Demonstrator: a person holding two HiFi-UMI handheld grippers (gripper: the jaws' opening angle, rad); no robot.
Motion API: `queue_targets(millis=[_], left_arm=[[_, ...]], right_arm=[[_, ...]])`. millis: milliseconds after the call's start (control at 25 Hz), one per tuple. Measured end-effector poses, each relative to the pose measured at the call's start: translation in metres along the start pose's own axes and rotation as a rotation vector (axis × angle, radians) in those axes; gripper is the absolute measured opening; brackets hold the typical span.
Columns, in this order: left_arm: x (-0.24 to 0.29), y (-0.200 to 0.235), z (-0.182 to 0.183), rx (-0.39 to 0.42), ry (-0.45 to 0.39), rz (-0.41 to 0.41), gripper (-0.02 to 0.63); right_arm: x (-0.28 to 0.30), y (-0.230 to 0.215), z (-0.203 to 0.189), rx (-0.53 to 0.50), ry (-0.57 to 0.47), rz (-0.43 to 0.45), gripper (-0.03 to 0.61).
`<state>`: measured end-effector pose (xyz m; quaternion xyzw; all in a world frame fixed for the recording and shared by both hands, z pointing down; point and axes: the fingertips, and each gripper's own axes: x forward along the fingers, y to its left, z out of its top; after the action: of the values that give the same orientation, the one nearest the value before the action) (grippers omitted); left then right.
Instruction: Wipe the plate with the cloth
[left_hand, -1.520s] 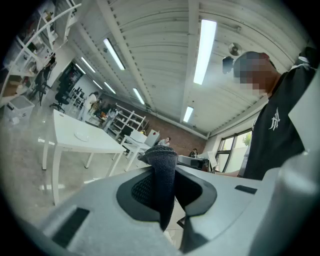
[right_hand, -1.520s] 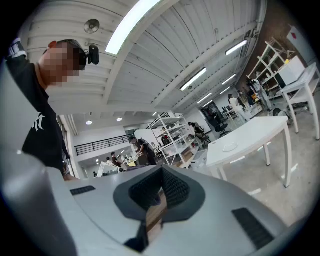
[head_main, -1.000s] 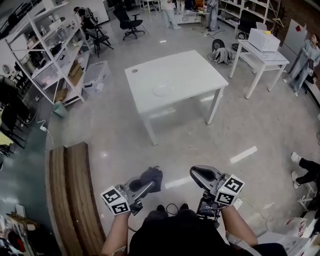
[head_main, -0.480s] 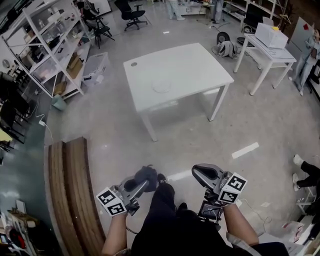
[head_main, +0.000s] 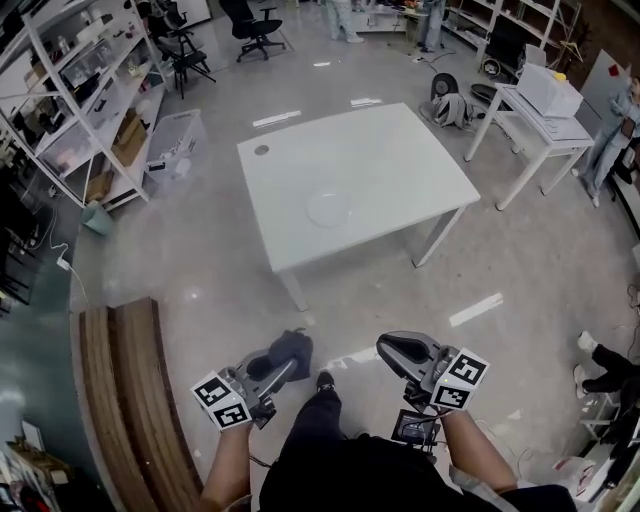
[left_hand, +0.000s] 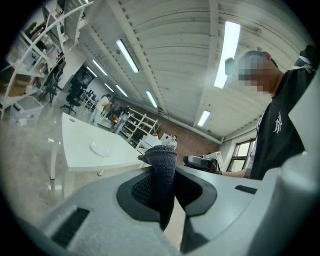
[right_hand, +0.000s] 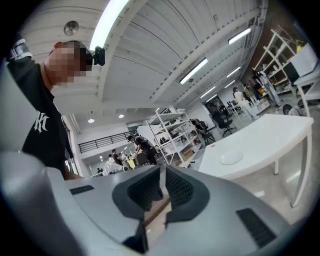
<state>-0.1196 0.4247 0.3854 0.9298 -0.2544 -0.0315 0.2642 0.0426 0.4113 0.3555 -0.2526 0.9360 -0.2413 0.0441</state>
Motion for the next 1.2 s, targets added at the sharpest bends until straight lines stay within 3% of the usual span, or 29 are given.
queue_targets(millis=[280,600,680,760,1000,1200], left_arm=[[0.039,0.087,0.056,-0.018,0.034,-0.056,0.054],[0.095,0.155,0.091,-0.021,0.046,-0.058,0.054],[0.114,0.175,0.095,-0.024,0.049,-0.044,0.054],[0.134,0.196,0.103,-0.035,0.043,-0.020,0.054],[0.205,0.259,0.124,-0.075,0.048,0.045,0.054],[0.254,0.301,0.129,-0.098,0.106,0.111,0.054]], right_arm=[[0.078,-0.059,0.046,0.001,0.007,-0.032,0.008],[0.110,-0.137,0.081,0.019,0.007,-0.046,0.008],[0.116,-0.164,0.086,0.032,0.011,-0.037,0.019],[0.124,-0.194,0.090,0.052,0.025,-0.021,0.084],[0.156,-0.299,0.116,0.091,0.113,0.006,0.086],[0.179,-0.371,0.110,0.143,0.251,0.013,0.083]])
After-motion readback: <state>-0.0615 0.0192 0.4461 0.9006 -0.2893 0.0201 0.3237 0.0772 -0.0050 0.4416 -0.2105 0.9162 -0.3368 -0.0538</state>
